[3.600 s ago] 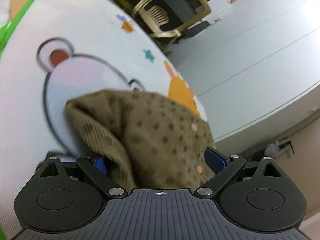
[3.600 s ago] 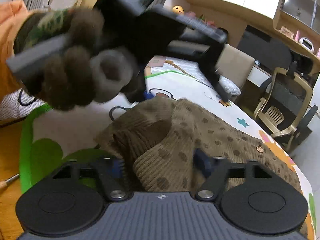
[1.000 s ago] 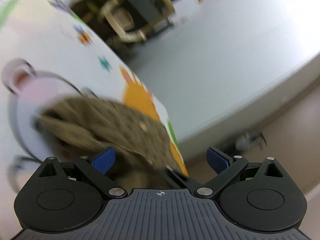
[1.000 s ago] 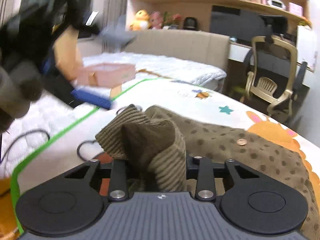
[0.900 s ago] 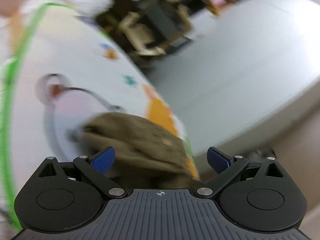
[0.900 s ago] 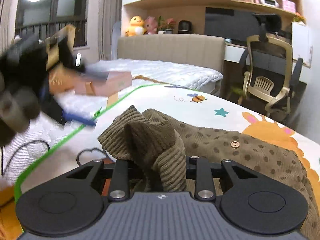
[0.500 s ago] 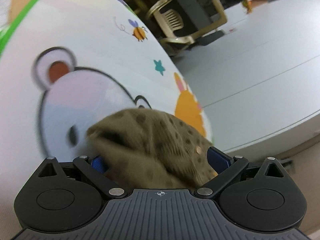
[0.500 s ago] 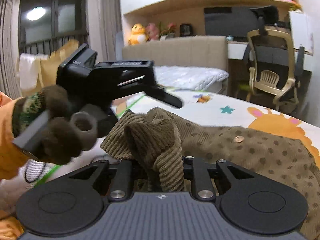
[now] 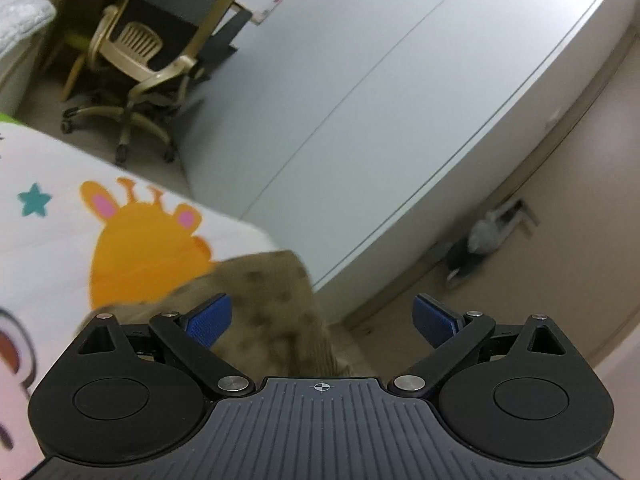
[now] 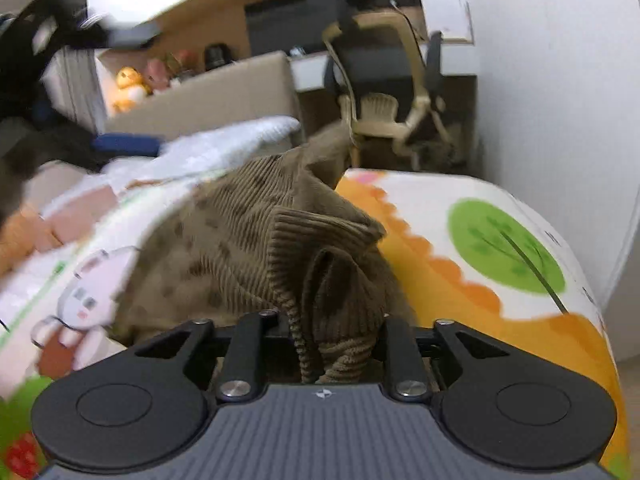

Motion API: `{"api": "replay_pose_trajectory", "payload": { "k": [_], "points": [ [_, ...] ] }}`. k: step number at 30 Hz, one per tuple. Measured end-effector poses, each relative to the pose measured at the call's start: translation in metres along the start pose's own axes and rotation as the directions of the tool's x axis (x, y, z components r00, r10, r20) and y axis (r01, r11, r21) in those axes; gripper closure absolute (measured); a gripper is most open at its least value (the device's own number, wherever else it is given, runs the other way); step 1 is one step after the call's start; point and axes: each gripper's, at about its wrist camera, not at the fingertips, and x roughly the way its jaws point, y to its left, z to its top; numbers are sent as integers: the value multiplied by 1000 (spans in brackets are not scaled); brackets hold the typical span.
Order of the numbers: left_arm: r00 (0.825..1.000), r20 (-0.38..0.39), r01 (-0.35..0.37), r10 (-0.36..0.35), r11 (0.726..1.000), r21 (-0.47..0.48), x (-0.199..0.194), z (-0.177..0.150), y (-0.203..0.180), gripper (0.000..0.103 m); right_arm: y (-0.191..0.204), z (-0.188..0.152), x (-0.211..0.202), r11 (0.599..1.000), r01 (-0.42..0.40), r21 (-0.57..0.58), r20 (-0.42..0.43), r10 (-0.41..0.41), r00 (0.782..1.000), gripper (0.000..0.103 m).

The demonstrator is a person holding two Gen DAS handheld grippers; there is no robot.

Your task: Fold clothes

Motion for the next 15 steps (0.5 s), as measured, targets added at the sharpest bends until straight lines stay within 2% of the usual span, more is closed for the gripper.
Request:
{"api": "replay_pose_trajectory", "payload": {
  "k": [1,2,5,8,11,15],
  "points": [
    [1000,-11,-25,25,1000,2,0,-6,1,3,-4,-1,0,1000,20,-9,4,-20,1000,60],
    [999,-22,-50,50,999,-7,-4,-15,8,3,-6,0,0,999,49,-19,15,-49,999,47],
    [992,-59,-115,112,992,-52,-9,-37,30,3,-18,7,-2,983,169,-69,60,-165,984,43],
    [985,-117,-141,128,983,-119,-7,-60,58,3,-17,11,9,971,192,-140,39,-189,981,39],
    [982,-172,-108,78,978,-178,4,-78,78,3,-6,2,26,941,227,-250,17,-230,973,40],
    [980,-198,-36,-15,967,-251,23,-94,87,3,-6,3,24,987,115,-112,-37,-120,992,41]
  ]
}}
